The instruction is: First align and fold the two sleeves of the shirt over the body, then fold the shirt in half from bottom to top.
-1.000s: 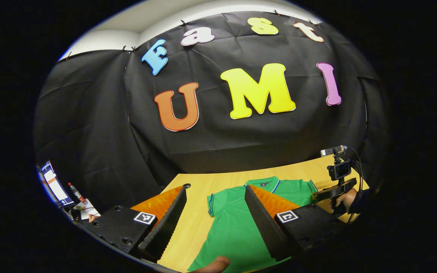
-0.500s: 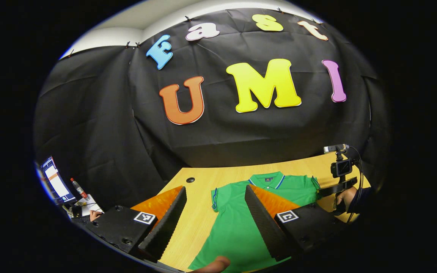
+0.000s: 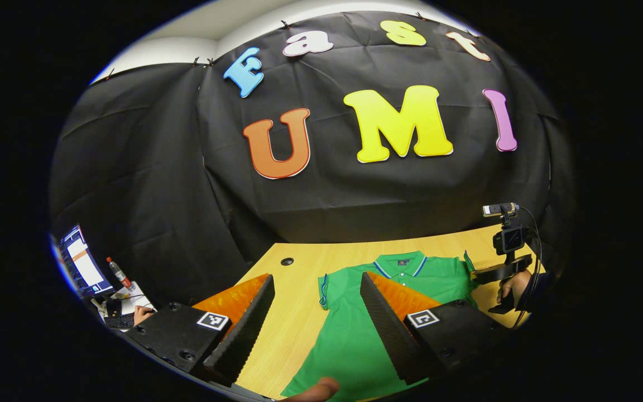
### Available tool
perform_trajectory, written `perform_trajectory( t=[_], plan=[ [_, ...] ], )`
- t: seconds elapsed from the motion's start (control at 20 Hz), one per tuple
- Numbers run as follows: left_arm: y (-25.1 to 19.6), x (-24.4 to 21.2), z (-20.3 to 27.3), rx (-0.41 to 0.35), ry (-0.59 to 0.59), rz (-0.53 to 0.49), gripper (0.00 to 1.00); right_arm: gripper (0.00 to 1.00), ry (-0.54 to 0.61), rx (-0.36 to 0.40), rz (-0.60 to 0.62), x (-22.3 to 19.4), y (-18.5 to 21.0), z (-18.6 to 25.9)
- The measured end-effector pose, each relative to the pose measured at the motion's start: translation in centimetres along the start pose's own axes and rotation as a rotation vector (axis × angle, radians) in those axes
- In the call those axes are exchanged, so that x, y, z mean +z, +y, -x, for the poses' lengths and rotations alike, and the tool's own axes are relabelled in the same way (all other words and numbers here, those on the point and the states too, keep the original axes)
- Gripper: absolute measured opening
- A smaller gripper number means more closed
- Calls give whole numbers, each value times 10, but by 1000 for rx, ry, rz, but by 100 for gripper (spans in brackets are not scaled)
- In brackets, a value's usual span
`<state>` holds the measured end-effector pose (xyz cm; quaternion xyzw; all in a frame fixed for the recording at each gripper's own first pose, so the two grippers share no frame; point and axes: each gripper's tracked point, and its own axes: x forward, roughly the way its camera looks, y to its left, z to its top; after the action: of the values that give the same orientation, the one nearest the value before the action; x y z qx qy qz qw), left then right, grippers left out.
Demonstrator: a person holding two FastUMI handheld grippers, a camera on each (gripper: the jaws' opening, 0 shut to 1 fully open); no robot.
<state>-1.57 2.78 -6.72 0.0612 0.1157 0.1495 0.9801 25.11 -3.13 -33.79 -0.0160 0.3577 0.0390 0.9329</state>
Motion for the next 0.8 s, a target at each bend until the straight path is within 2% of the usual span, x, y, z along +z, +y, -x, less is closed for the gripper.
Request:
perform_trajectory(
  t=[0.25, 0.3, 0.4, 0.5, 0.7, 0.8],
  plan=[
    [19, 0, 3, 32, -11, 24, 100, 4, -58, 64, 101, 22, 57, 16],
    [24, -1, 4, 41, -10, 29, 99, 1, -63, 84, 124, 23, 71, 17],
    [35, -6, 6, 61, -6, 39, 99, 4, -55, 120, 173, 17, 99, 18],
    [47, -9, 9, 84, 1, 46, 99, 1, -36, 155, 210, 5, 123, 15],
    [67, -24, 14, 117, 31, 59, 100, 7, -39, 121, 235, -6, 140, 4],
    [75, -29, 16, 123, 45, 74, 99, 4, -18, 111, 218, -13, 142, 2]
  ],
)
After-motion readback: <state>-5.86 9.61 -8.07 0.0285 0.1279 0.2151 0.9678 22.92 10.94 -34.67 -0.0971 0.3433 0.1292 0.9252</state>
